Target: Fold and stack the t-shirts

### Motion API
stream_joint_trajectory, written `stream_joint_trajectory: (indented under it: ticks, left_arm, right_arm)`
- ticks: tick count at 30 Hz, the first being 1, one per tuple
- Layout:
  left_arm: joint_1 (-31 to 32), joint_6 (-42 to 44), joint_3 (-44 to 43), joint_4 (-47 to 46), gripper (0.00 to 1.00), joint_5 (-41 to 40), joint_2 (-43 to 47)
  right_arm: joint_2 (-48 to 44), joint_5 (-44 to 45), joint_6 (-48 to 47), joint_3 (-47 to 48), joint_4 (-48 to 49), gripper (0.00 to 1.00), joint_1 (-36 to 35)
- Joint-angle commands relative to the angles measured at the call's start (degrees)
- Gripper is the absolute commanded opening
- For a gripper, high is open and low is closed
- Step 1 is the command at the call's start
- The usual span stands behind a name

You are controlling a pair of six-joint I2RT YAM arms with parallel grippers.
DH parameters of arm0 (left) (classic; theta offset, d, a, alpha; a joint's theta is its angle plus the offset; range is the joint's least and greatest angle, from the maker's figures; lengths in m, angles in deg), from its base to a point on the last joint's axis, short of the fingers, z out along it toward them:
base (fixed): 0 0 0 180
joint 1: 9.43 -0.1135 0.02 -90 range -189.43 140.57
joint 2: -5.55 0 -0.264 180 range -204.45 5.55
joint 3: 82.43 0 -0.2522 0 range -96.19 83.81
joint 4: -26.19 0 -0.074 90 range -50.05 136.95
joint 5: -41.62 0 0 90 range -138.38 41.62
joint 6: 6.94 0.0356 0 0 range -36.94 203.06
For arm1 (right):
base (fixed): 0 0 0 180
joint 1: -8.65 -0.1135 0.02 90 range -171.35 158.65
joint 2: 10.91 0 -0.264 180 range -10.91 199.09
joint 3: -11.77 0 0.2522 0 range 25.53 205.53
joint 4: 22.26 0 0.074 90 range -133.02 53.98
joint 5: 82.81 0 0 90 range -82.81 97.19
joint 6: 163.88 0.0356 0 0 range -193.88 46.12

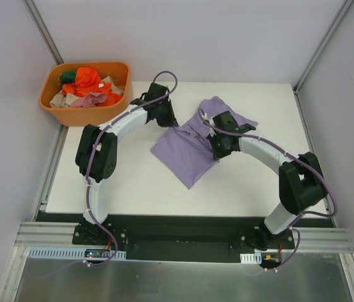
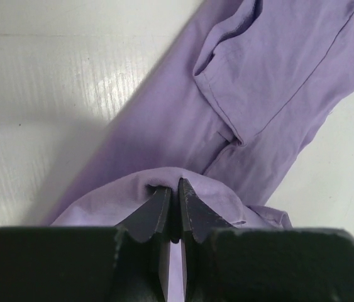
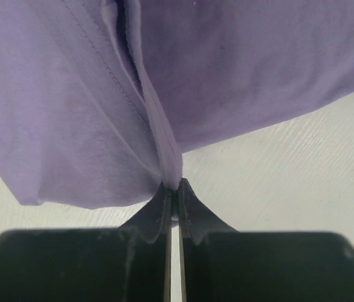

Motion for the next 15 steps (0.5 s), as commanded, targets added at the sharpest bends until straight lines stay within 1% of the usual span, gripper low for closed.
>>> stream_joint_trajectory:
  ticks: [1, 3, 4, 5, 6, 7, 8, 9, 11, 12, 15]
  left_arm:
    - [-0.1, 1.9, -3.6, -1.1, 0.05, 0.9, -2.0]
    - [-0.1, 2.0, -4.0, -1.2, 0.06, 0.7, -2.8]
    - [-0.1, 1.9, -4.1, -1.2, 0.08, 0.7, -3.2]
    - [-0.1, 2.0, -4.4, -1.2, 0.10, 1.0, -3.5]
    - [-0.3, 2.0, -4.6, -1.2, 0.13, 1.9, -3.9]
    - [-0.5, 2.0, -4.7, -1.2, 0.18, 2.6, -4.2]
    - [-0.7, 2.0, -4.9, -1.3, 0.28, 3.4, -4.2]
    - [-0.8, 2.1, -5.0, -1.3, 0.39, 4.0, -4.2]
    - [-0.9, 2.3, -4.7, -1.3, 0.59, 4.5, -3.6]
    - [-1.0, 2.4, -4.4, -1.3, 0.66, 4.8, -2.8]
    - [-1.0, 2.7, -2.3, -1.8, 0.88, 4.2, 0.8]
  right_arm:
    - [2.9, 1.2, 0.9, 3.3, 0.0, 0.02, 1.5]
    - [4.3, 1.4, 1.0, 4.1, -0.1, 0.03, 1.7]
    - [4.9, 1.6, 1.2, 4.4, -0.1, 0.05, 1.9]
    - [5.2, 1.6, 1.4, 4.6, 0.0, 0.07, 2.0]
    - [5.7, 4.5, 1.7, 4.9, -0.3, 0.11, 2.1]
    - [5.9, 5.4, 2.3, 5.1, -0.7, 0.16, 2.2]
    - [6.1, 5.7, 2.4, 5.3, -0.8, 0.24, 2.5]
    - [6.2, 6.0, 3.0, 5.3, -0.8, 0.41, 2.5]
    - [6.2, 7.3, 3.7, 5.7, -0.8, 0.59, 2.7]
    - [6.0, 8.9, 4.5, 5.9, -0.8, 0.69, 2.6]
    - [5.7, 14.4, 5.9, 6.6, -1.8, 0.80, 2.6]
